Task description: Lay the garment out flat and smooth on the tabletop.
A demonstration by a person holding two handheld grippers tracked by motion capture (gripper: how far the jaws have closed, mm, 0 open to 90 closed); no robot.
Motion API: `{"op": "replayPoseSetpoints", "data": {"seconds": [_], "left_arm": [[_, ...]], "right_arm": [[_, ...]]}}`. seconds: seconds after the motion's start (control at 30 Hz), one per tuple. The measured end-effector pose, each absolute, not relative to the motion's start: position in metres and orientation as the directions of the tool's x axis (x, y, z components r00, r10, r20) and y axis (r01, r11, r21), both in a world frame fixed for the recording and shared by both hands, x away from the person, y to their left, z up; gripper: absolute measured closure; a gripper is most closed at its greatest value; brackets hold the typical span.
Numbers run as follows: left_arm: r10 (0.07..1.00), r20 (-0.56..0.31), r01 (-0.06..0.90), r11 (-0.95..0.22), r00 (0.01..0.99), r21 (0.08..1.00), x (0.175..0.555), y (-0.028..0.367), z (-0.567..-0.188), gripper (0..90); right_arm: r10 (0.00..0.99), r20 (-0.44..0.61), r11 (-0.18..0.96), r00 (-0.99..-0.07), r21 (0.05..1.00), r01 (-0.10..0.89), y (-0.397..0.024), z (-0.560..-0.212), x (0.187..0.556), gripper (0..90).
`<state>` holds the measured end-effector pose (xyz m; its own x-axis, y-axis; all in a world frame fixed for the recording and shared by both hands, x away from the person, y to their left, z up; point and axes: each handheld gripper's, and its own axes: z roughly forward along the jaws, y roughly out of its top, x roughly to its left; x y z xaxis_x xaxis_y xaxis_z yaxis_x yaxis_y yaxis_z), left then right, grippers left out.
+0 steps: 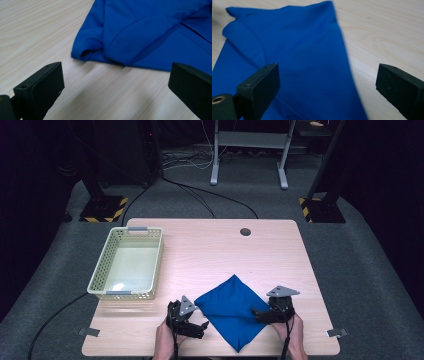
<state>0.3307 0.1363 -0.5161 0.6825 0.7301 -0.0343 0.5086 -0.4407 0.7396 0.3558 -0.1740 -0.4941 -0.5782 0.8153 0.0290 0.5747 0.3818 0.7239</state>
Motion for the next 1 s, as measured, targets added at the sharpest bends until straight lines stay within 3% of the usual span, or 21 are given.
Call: {"op": "replayPoseSetpoints", "data": {"seconds": [0.17,0.67,1.0], "left_arm": [[0.722,-0.019,0.516,-0.474,0.691,0.713,0.338,0.117,-0.522,0.0],[0.780,-0.005,0.548,-0.435,0.626,0.715,0.333,0.104,-0.531,0.0],[0.778,-0.004,0.546,-0.438,0.629,0.714,0.333,0.104,-0.531,0.0]], "right_arm": [[0.790,-0.013,0.456,-0.613,0.681,0.573,-0.153,-0.510,0.365,6.4],[0.789,0.043,0.425,-0.613,0.683,0.594,-0.157,-0.524,0.393,3.8],[0.770,-0.012,0.442,-0.638,0.732,0.519,-0.146,-0.485,0.381,7.5]]}}
